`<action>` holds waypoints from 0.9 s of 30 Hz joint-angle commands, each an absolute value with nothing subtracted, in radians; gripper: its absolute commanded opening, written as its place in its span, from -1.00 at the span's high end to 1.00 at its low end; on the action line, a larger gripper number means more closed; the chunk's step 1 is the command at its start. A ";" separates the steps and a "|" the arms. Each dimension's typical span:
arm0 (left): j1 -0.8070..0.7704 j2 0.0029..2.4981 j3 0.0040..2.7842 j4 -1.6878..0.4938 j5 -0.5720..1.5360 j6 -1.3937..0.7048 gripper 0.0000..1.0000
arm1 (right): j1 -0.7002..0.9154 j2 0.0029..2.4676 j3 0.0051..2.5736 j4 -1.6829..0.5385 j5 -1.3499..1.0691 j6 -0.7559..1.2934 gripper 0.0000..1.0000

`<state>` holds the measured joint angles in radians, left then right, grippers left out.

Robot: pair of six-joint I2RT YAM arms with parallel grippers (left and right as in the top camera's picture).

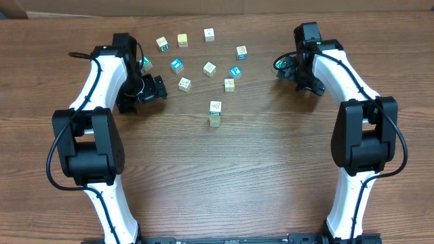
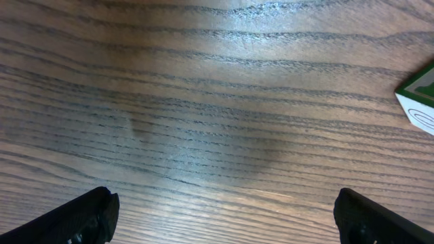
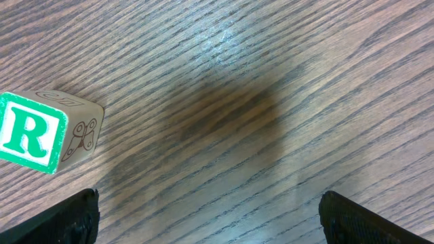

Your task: Form a tower

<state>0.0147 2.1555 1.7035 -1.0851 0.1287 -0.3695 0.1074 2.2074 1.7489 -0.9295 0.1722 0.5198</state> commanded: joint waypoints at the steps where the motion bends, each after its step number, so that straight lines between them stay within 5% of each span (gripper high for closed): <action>1: 0.013 2.077 1.723 -1.084 0.120 -0.366 -0.99 | 0.111 2.171 1.747 -0.924 0.179 0.523 -1.00; 22: 0.013 1.680 1.670 -1.136 0.092 -0.314 -1.00 | 0.111 2.171 1.747 -0.924 0.179 0.523 -1.00; 27: 0.013 1.653 1.471 -0.977 0.094 -0.318 -1.00 | 0.111 2.171 1.747 -0.924 0.179 0.523 -1.00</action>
